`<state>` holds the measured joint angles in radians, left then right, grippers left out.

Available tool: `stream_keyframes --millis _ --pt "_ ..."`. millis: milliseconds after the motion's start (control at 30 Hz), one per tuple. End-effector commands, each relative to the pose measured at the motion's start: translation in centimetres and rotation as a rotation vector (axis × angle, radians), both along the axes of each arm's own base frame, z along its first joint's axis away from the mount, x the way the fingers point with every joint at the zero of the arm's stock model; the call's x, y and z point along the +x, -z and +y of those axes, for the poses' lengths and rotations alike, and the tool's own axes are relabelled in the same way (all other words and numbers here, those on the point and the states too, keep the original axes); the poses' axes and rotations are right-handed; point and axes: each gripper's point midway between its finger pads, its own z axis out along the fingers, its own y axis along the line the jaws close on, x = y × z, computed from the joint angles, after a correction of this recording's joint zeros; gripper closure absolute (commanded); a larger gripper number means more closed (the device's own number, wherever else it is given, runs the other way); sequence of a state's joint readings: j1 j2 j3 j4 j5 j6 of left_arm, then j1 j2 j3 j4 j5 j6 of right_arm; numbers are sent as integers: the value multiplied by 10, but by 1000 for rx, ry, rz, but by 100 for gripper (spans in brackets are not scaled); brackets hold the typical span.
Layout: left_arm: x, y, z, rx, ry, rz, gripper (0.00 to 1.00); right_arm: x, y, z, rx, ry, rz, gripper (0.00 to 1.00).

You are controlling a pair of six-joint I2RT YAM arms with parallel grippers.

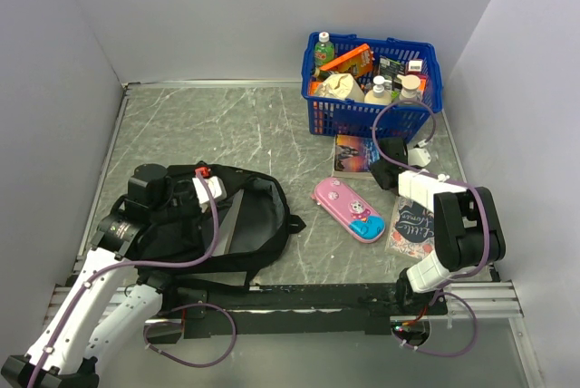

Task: Pack the student bag
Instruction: Pick up the book from the center of the board.

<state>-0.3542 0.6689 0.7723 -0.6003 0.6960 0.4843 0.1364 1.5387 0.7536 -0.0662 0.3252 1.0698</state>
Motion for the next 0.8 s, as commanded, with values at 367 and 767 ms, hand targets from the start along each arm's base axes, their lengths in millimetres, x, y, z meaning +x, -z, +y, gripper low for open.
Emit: stream_keyframes --millis 367,767 --pt "-3 -8 -8 -48 38 -13 99 64 -90 -16 -39 40 -310 54" --pt "-2 -10 -7 -46 37 -28 99 59 -72 -5 21 3 -257 100"
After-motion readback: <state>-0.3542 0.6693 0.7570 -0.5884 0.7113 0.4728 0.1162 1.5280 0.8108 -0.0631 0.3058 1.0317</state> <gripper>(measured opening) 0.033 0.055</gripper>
